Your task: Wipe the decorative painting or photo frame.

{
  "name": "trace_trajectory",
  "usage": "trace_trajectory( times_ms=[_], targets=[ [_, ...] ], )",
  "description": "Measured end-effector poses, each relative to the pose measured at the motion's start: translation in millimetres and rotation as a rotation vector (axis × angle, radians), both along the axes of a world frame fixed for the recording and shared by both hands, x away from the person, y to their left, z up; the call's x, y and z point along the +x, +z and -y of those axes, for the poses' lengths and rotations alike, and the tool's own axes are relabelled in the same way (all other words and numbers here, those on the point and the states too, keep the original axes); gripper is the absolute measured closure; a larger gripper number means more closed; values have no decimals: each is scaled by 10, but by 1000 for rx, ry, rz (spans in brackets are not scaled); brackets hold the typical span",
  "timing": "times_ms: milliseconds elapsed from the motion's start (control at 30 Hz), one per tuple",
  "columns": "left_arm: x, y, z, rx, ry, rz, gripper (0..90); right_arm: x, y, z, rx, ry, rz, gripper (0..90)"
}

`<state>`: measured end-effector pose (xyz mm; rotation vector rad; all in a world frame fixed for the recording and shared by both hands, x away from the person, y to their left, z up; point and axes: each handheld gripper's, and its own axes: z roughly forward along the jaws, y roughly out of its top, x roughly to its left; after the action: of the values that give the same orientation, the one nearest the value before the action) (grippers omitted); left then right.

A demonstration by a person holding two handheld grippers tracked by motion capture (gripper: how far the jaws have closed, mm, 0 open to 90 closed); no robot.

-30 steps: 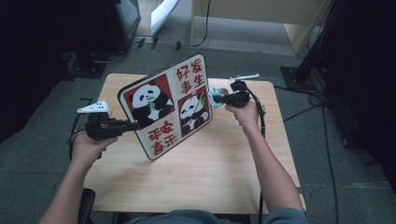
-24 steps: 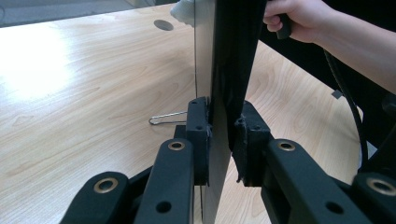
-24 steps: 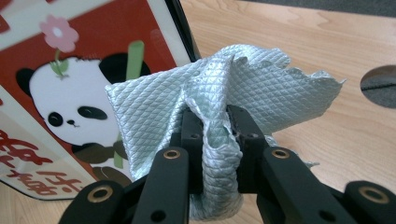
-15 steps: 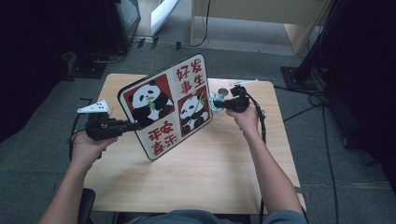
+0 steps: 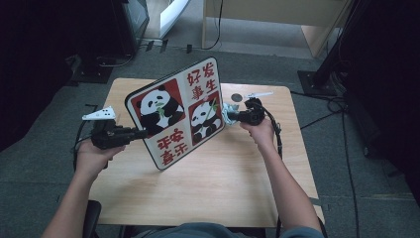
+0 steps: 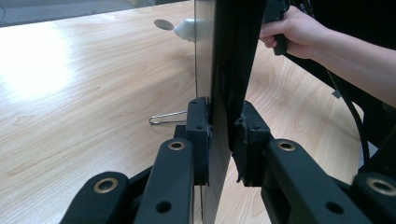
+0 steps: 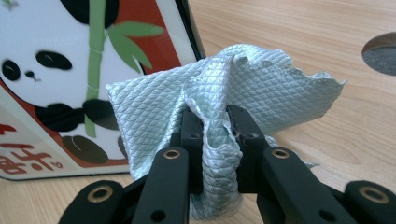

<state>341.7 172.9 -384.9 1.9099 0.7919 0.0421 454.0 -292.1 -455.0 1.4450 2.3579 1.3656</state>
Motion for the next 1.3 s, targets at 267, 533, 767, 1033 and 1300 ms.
trace_trajectory(
  times_ms=[267, 533, 767, 1033, 1300],
  targets=[
    [-6, 1, 7, 1, 6, 3, 785, -46, -84, 12, -6, -6, 11, 782],
    [-8, 2, 9, 4, 6, 5, 785, -91, -201, 18, -44, 4, 26, 781],
    [-6, 0, 8, 3, 7, 3, 785, -126, -284, 20, -52, 0, 24, 781],
    [-10, 5, 14, 5, 12, 1, 785, -171, -343, -5, -99, 18, 37, 781],
    [-13, 7, 9, 6, 14, 5, 777, -202, -331, -23, -154, 37, 65, 781]
  ],
)
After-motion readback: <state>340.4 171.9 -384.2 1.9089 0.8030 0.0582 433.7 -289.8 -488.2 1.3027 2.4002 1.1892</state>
